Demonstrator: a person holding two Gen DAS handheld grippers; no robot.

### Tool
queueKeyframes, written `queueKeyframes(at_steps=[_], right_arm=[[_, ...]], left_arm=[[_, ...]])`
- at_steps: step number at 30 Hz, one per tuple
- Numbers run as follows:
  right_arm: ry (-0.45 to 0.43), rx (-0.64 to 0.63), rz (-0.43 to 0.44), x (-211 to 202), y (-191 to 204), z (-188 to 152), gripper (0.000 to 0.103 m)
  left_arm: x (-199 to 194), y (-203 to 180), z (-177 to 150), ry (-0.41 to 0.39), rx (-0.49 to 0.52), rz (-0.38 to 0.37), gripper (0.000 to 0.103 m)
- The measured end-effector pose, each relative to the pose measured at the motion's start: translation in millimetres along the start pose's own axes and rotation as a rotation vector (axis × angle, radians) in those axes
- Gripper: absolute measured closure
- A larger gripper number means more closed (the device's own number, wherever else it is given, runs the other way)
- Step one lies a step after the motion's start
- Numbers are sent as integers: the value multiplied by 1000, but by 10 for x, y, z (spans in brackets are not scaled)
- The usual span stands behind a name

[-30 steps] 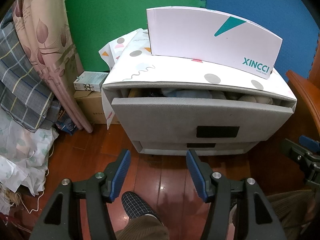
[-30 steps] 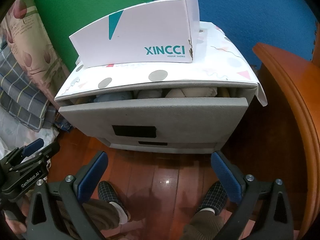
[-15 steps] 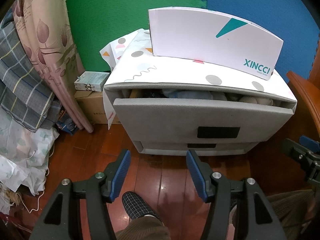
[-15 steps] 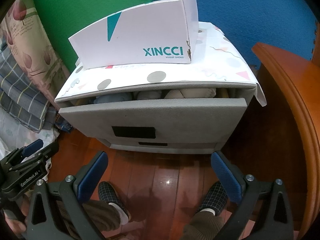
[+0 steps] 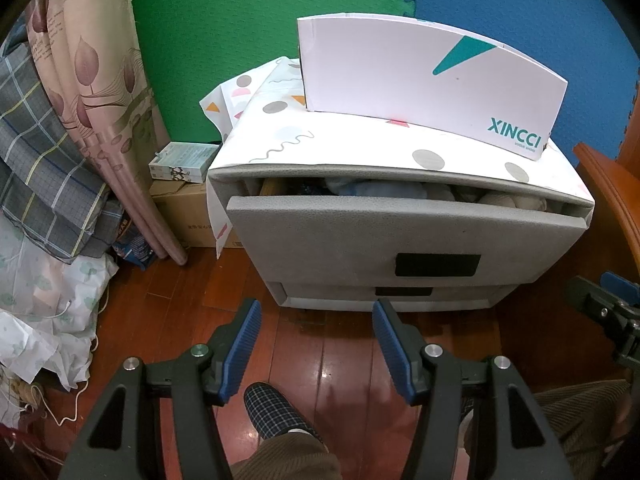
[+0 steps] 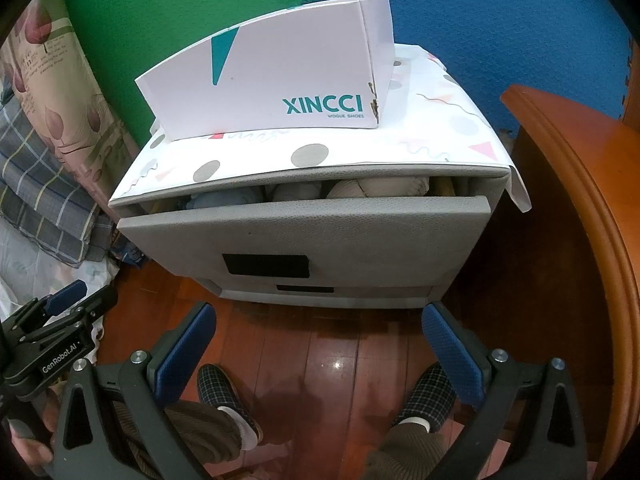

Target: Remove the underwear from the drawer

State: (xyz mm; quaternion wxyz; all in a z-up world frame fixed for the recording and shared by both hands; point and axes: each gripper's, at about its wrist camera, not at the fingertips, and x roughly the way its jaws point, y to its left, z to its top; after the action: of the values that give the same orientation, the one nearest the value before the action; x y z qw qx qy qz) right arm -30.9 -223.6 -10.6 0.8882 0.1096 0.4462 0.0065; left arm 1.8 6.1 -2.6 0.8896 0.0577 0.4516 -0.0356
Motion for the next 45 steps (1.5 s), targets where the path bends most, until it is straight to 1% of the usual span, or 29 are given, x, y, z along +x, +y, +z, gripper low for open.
queueKeyframes(at_steps=[26, 32, 35, 36, 37, 39, 40, 42, 45], right_arm=[[-2, 7, 4, -14, -35, 12, 1], [-4, 14, 10, -30, -68, 20, 1], [-6, 21, 13, -39, -94, 13, 1], [-7, 24, 15, -46, -107, 12, 1], [-10, 28, 17, -55, -124, 10, 1], [-11, 38, 21, -65, -162, 14, 1], [-12, 42, 22, -68, -178, 12, 1], [-13, 52, 24, -76, -207, 13, 1], [-13, 60, 27, -79, -233, 16, 1]], left_arm=[[21, 29, -12, 16, -9, -7, 44], [41, 113, 46, 26, -29, -34, 44], [61, 216, 86, 38, -70, -81, 44], [87, 293, 113, 50, -108, -128, 44], [115, 336, 128, 62, -143, -158, 44], [224, 496, 171, 98, -258, -257, 44], [251, 534, 184, 103, -284, -276, 44], [337, 662, 235, 111, -371, -317, 44], [485, 807, 346, 134, -458, -340, 44]])
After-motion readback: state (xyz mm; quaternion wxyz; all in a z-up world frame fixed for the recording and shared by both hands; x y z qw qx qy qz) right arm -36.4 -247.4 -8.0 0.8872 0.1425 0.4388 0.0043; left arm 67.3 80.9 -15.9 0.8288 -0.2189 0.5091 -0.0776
